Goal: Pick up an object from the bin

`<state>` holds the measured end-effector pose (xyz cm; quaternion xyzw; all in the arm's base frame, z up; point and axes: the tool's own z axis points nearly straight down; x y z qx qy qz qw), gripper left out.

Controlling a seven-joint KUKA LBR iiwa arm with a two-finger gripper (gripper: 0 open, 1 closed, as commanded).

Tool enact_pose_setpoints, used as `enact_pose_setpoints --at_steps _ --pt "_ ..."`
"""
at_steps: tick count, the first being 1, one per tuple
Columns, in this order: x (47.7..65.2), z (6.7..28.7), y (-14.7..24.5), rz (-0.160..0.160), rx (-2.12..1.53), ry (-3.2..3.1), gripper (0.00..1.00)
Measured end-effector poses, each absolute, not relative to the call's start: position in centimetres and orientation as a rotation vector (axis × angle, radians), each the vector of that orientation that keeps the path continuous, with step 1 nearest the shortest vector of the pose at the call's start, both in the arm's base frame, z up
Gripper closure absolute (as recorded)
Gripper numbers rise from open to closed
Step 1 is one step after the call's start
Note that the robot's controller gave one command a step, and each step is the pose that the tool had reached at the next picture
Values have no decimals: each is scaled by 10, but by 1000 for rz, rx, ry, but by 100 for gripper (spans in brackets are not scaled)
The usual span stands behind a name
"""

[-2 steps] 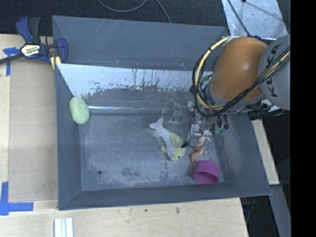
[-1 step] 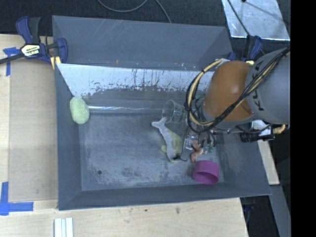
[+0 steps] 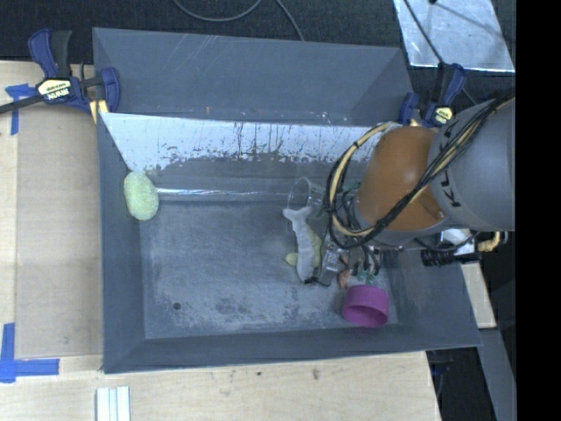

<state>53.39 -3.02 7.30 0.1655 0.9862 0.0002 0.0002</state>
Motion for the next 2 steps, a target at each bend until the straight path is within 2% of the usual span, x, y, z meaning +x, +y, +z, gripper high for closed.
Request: enact_pose_setpoints --at_steps 2 --pt "533 77 -30 0 520 3099 100"
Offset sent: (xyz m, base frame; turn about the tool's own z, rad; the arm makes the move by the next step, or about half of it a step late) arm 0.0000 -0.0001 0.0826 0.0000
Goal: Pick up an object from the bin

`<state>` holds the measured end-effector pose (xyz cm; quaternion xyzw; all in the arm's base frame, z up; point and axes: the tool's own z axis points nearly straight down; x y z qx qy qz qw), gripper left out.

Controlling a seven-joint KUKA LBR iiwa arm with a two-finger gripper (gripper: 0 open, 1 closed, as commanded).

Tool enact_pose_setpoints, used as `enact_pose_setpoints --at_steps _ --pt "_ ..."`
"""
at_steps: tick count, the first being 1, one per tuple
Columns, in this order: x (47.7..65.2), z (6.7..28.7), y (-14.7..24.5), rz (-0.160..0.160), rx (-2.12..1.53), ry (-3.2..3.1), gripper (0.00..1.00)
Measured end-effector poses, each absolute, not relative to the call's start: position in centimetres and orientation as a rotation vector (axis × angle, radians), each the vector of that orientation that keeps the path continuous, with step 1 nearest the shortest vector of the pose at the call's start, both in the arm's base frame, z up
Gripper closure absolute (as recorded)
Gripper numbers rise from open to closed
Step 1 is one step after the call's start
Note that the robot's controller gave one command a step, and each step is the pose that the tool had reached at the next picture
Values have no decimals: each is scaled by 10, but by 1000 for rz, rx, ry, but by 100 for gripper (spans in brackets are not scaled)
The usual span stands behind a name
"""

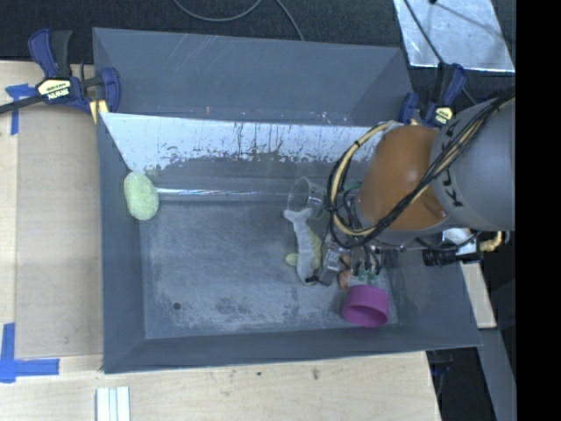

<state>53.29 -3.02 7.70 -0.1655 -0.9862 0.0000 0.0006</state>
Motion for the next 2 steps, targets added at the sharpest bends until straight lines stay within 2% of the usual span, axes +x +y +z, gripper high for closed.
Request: enact_pose_setpoints --at_steps 2 --pt "534 113 -31 0 -520 -3102 100"
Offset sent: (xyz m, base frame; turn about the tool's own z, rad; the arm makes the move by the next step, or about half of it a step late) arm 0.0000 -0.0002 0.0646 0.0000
